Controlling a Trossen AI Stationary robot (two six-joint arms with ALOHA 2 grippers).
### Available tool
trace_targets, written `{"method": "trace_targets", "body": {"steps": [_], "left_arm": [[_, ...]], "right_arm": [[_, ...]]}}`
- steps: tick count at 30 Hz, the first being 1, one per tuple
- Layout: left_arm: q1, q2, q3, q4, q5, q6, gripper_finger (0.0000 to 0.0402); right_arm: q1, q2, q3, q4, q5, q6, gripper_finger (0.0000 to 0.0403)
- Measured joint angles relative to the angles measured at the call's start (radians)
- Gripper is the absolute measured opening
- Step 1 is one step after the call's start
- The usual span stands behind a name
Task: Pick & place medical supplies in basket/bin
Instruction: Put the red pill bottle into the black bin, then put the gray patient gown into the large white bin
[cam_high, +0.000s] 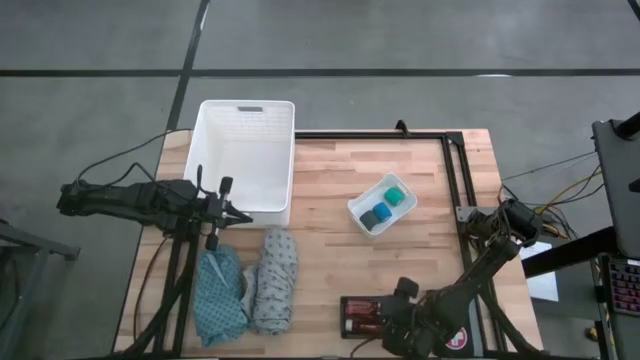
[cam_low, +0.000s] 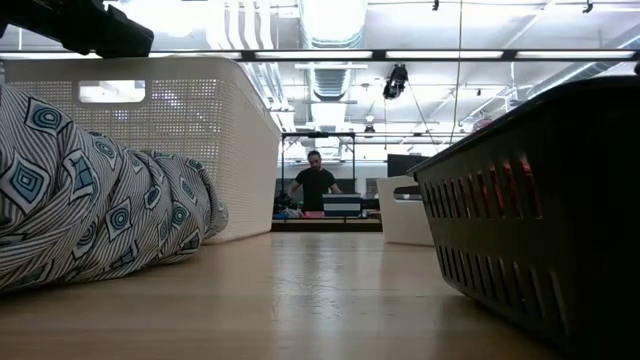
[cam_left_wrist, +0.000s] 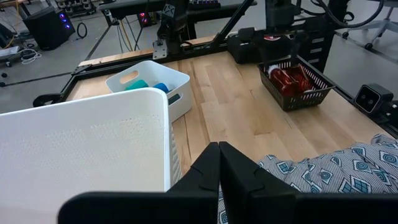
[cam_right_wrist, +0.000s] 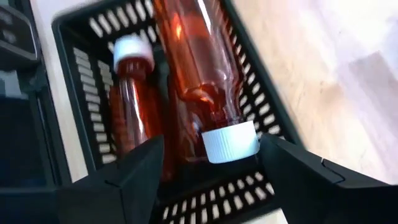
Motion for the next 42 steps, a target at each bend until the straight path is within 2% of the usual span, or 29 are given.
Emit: {"method": "trace_targets", "body": {"steps": [13, 29, 33, 38, 42], "left_arm": [[0.000, 0.000, 0.000, 0.000, 0.000, 0.000, 0.0006], [0.000, 0.000, 0.000, 0.000, 0.000, 0.000, 0.0006], [0.000, 0.000, 0.000, 0.000, 0.000, 0.000, 0.0006], [0.000, 0.000, 0.000, 0.000, 0.000, 0.000, 0.0006], [0.000, 0.000, 0.000, 0.000, 0.000, 0.000, 0.0006]], "right_arm": [[0.005, -0.005, 0.103, -0.128, 0.006, -0.102, 0.0254], [-0.005, -0.005, 0.130, -0.157, 0.247, -0.156, 0.0254], [-0.012, -0.005, 0.130, -0.117, 0.304, -0.281, 0.0249], [-0.013, -0.005, 0.130, 0.059, 0.454, -0.579, 0.0247], [-0.031, -0.007, 0.130, 0.207, 0.469, -0.813, 0.0250]]}}
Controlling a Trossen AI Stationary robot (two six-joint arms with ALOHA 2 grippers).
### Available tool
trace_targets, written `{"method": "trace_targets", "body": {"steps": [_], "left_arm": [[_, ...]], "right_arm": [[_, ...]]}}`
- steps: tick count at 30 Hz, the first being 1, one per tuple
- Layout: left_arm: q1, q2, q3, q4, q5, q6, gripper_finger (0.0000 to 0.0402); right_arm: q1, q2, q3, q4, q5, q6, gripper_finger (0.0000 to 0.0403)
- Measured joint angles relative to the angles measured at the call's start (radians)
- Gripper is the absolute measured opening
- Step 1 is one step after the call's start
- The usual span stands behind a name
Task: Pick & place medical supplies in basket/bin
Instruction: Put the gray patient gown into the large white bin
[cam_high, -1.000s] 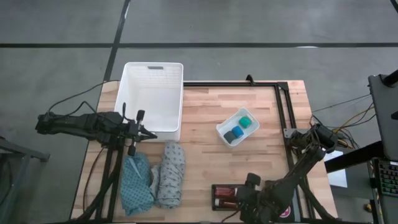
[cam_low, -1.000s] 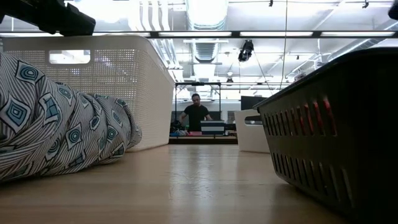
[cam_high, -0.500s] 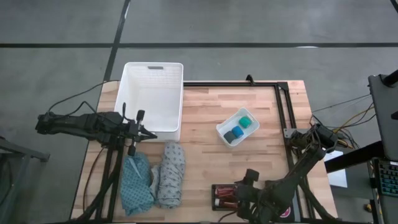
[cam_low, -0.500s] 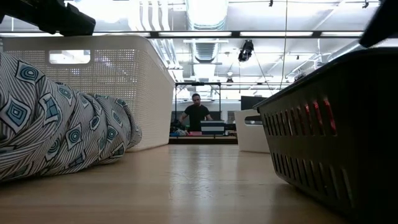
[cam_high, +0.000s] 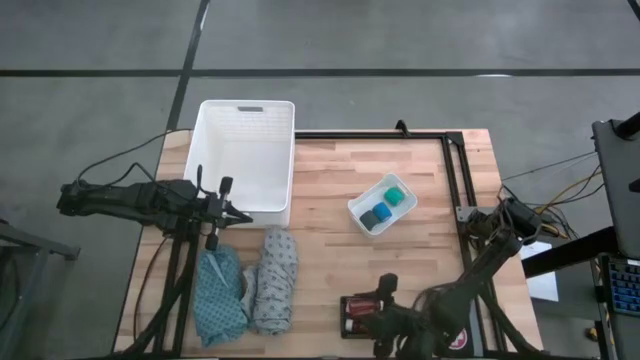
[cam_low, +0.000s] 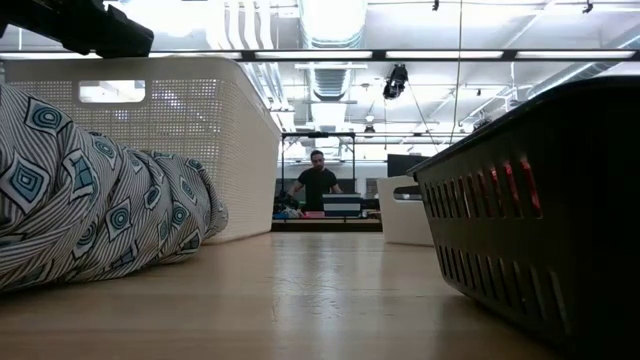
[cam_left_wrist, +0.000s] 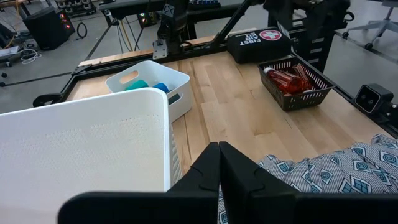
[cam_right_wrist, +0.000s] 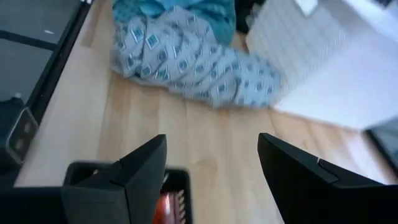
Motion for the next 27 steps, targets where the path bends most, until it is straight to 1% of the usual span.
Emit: {"method": "trace_targets", "body": {"steps": [3, 7, 11, 13, 18, 19, 23, 24, 27], "left_arm": [[0.000, 0.000, 0.000, 0.000, 0.000, 0.000, 0.0006], [0.000, 0.000, 0.000, 0.000, 0.000, 0.000, 0.0006], [0.000, 0.000, 0.000, 0.000, 0.000, 0.000, 0.0006], [0.000, 0.000, 0.000, 0.000, 0.000, 0.000, 0.0006], [0.000, 0.000, 0.000, 0.000, 0.000, 0.000, 0.0006], [0.000, 0.000, 0.000, 0.000, 0.000, 0.000, 0.0006], [0.000, 0.000, 0.000, 0.000, 0.000, 0.000, 0.0006], [0.000, 0.000, 0.000, 0.000, 0.000, 0.000, 0.0006], [0.000, 0.000, 0.000, 0.000, 0.000, 0.000, 0.0006]], "right_arm": [[-0.023, 0.000, 0.000, 0.055, -0.032, -0.137, 0.0251], [-0.072, 0.000, 0.000, 0.065, -0.172, -0.235, 0.0247], [-0.123, 0.000, 0.000, 0.066, -0.255, -0.348, 0.0244], [-0.147, 0.000, 0.000, 0.069, -0.287, -0.416, 0.0245], [-0.204, 0.001, -0.001, 0.094, -0.311, -0.557, 0.0245], [-0.217, 0.001, -0.002, 0.099, -0.333, -0.581, 0.0243], [-0.265, 0.002, -0.009, 0.186, -0.490, -0.712, 0.0237], [-0.273, 0.002, -0.009, 0.205, -0.510, -0.747, 0.0236], [-0.298, 0.002, -0.010, 0.235, -0.523, -0.833, 0.0235]]}}
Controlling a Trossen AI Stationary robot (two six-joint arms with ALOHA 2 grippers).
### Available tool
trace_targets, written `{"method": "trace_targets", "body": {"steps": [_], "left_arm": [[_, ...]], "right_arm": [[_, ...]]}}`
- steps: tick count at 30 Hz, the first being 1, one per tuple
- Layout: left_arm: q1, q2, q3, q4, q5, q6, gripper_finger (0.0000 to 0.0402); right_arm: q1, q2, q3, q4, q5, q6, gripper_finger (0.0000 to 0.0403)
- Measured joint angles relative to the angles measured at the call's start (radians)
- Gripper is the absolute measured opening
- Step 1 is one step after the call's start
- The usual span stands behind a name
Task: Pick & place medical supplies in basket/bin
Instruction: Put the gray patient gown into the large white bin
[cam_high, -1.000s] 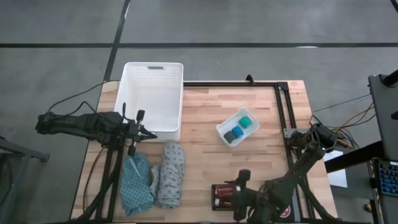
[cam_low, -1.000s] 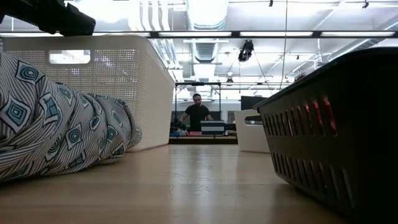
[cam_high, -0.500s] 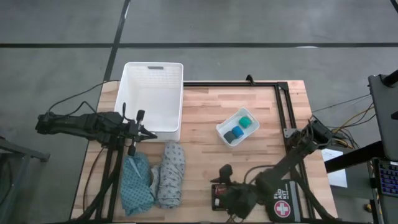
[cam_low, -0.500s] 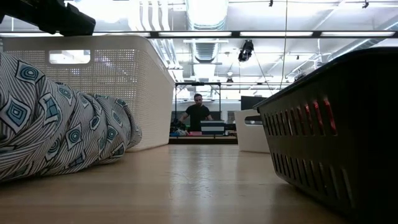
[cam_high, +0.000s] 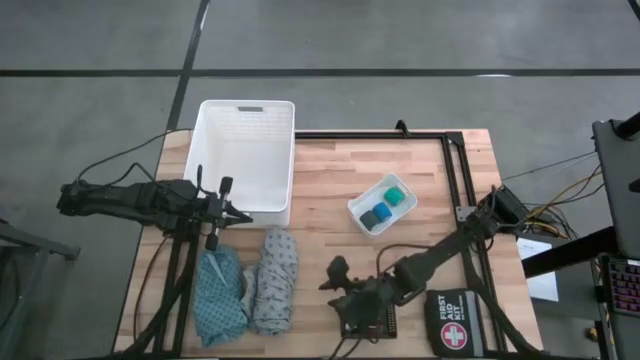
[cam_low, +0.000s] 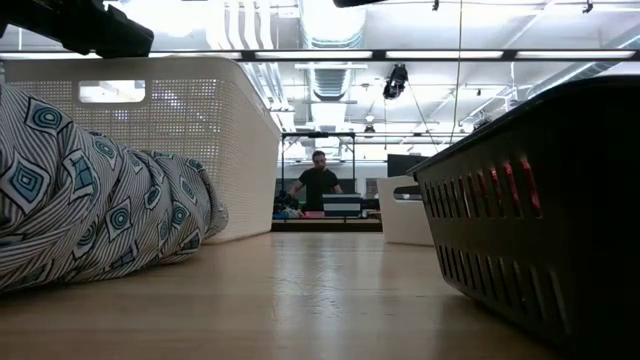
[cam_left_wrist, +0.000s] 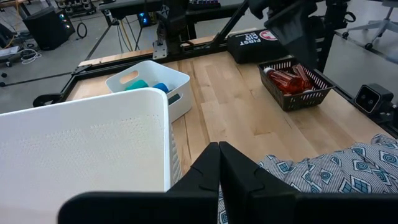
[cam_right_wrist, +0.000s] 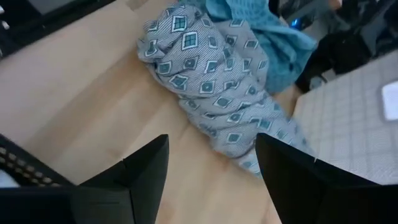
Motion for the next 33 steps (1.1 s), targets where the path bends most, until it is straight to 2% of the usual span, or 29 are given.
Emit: {"method": "trace_targets", "body": {"steps": [5, 12, 18, 26, 33], "left_arm": [[0.000, 0.000, 0.000, 0.000, 0.000, 0.000, 0.0006], [0.000, 0.000, 0.000, 0.000, 0.000, 0.000, 0.0006], [0.000, 0.000, 0.000, 0.000, 0.000, 0.000, 0.0006], [0.000, 0.000, 0.000, 0.000, 0.000, 0.000, 0.0006], [0.000, 0.000, 0.000, 0.000, 0.000, 0.000, 0.0006]], "right_arm": [[-0.040, 0.000, 0.000, 0.018, -0.069, -0.068, 0.0247], [-0.055, 0.001, -0.001, 0.027, -0.113, -0.179, 0.0290], [-0.056, 0.016, -0.001, 0.031, -0.114, -0.458, 0.0320], [-0.059, 0.016, -0.006, 0.033, -0.130, -0.492, 0.0350], [-0.062, 0.016, -0.006, 0.034, -0.143, -0.588, 0.0371]]}}
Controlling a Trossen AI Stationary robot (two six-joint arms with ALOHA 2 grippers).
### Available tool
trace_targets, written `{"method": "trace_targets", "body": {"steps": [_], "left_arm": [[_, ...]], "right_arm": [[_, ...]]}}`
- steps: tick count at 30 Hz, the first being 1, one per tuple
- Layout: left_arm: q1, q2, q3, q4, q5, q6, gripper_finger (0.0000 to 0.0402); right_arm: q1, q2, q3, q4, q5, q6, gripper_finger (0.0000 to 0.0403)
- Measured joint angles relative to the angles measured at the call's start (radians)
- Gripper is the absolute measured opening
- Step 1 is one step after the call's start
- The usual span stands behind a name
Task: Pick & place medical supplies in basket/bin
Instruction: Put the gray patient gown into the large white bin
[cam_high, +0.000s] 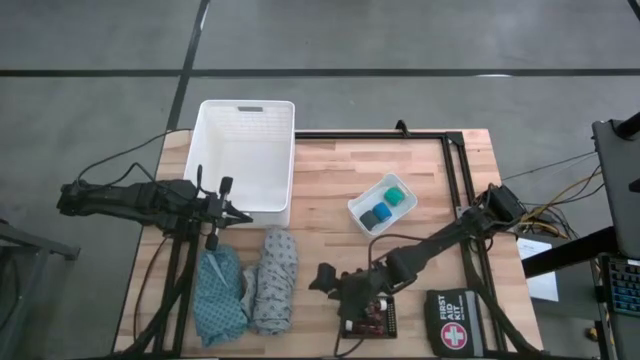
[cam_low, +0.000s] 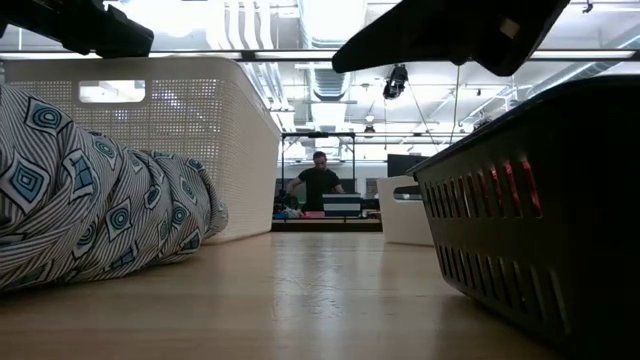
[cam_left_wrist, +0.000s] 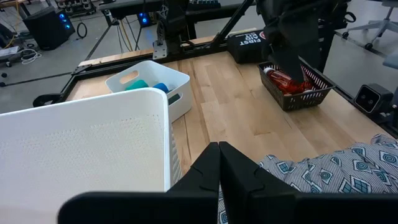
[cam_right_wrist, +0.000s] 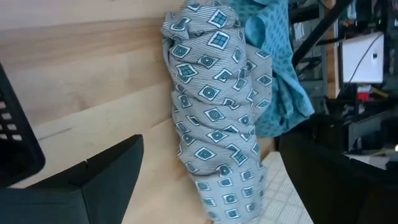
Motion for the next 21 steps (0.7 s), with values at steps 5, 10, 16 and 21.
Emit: {"method": "trace_targets", "body": {"steps": [5, 10, 16, 21], "left_arm": [[0.000, 0.000, 0.000, 0.000, 0.000, 0.000, 0.0006], [0.000, 0.000, 0.000, 0.000, 0.000, 0.000, 0.0006], [0.000, 0.000, 0.000, 0.000, 0.000, 0.000, 0.0006], [0.000, 0.000, 0.000, 0.000, 0.000, 0.000, 0.0006]], "right_arm": [[-0.002, 0.000, 0.000, 0.007, -0.021, -0.069, 0.0371], [-0.020, 0.000, 0.000, 0.018, -0.115, -0.097, 0.0370], [-0.054, 0.000, 0.000, 0.079, -0.188, -0.027, 0.0368], [-0.081, 0.000, 0.000, 0.110, -0.202, 0.021, 0.0368]]}}
